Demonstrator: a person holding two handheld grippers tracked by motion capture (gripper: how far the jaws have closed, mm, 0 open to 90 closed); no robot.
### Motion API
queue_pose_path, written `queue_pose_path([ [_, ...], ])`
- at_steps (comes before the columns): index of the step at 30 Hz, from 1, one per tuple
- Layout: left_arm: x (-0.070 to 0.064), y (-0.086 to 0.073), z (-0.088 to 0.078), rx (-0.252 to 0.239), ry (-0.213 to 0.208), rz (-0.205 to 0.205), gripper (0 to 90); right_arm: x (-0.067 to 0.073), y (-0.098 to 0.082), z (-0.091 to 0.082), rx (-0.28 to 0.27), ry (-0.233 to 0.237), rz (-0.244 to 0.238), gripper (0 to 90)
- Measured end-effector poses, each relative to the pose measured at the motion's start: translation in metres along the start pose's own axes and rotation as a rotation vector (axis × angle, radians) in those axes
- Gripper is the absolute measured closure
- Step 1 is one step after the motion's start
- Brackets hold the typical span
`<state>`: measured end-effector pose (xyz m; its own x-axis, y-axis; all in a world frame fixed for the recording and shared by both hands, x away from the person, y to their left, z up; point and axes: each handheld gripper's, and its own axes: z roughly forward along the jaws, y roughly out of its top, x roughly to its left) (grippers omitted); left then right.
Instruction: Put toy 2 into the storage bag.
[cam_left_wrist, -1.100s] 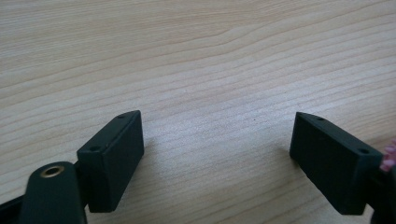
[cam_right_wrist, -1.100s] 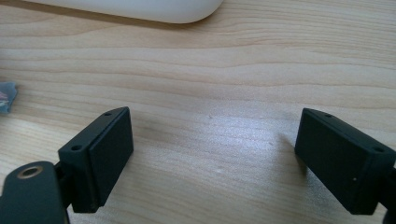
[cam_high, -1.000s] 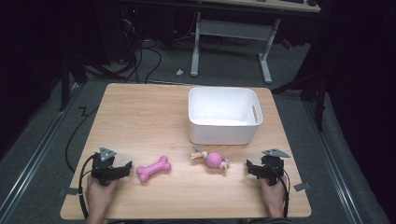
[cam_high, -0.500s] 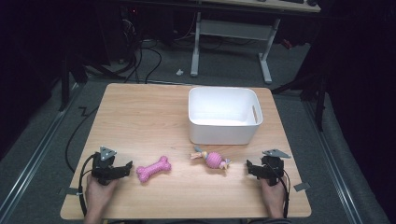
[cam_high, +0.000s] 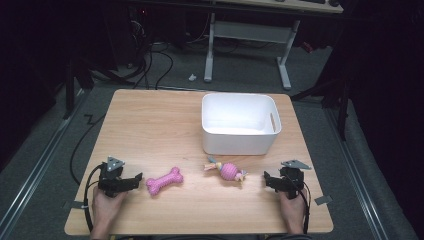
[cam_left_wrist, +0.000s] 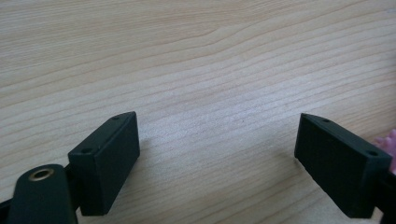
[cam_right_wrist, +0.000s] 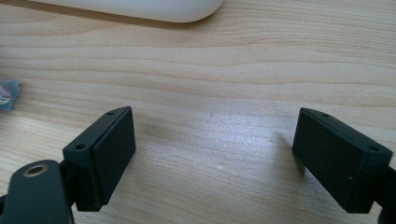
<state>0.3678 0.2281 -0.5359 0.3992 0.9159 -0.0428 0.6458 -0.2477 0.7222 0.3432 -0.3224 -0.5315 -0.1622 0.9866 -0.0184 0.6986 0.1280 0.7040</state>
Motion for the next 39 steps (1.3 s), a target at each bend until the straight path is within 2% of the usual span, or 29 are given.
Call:
queue_pose_path([
  [2, 0.0, 0.0, 0.0, -0.001, -0.003, -0.002, 14.7, 0.0, 0.0, 0.0, 0.0, 0.0, 0.0, 13.4],
  [5, 0.001, 0.003, -0.002, 0.0, -0.037, -0.013, 14.8, 0.0, 0.0, 0.0, 0.002, -0.002, 0.0, 13.4],
  [8, 0.0, 0.005, -0.005, 0.0, -0.046, -0.01, 15.3, 0.0, 0.0, 0.0, 0.002, -0.002, 0.001, 13.4],
  [9, 0.0, 0.006, -0.007, 0.005, -0.061, -0.009, 16.3, 0.0, 0.0, 0.0, 0.002, -0.002, 0.0, 13.5],
  [14, -0.004, 0.01, -0.011, 0.004, -0.064, 0.014, 18.2, 0.0, 0.0, 0.0, 0.002, -0.001, 0.0, 13.6],
  [19, -0.008, 0.012, -0.017, -0.034, -0.068, 0.027, 20.3, 0.0, 0.0, 0.0, -0.001, -0.001, -0.004, 13.9],
  [21, -0.009, 0.013, -0.02, -0.056, -0.092, 0.028, 20.8, 0.0, 0.0, 0.0, -0.002, -0.001, -0.005, 14.0],
  [22, -0.009, 0.013, -0.02, -0.056, -0.092, 0.028, 21.0, 0.0, 0.0, -0.001, 0.0, -0.002, -0.002, 14.1],
  [23, -0.01, 0.014, -0.022, -0.062, -0.118, 0.033, 21.4, 0.0, 0.0, -0.001, 0.0, -0.002, -0.003, 14.1],
  [24, -0.01, 0.014, -0.022, -0.062, -0.118, 0.033, 21.7, 0.0, 0.0, -0.001, 0.0, -0.002, -0.003, 14.1],
  [25, -0.011, 0.016, -0.022, -0.053, -0.142, 0.036, 21.7, 0.0, 0.0, 0.0, -0.002, -0.002, -0.002, 14.3],
  [32, -0.016, 0.022, -0.026, -0.067, -0.163, 0.058, 23.4, 0.001, 0.0, -0.001, -0.003, 0.005, -0.007, 15.0],
  [34, -0.022, 0.027, -0.028, -0.069, -0.157, 0.085, 23.2, 0.001, 0.0, -0.001, -0.003, 0.005, -0.007, 15.0],
  [39, -0.028, 0.035, -0.031, -0.082, -0.169, 0.101, 21.9, 0.0, 0.0, -0.001, -0.004, 0.006, -0.011, 15.0],
])
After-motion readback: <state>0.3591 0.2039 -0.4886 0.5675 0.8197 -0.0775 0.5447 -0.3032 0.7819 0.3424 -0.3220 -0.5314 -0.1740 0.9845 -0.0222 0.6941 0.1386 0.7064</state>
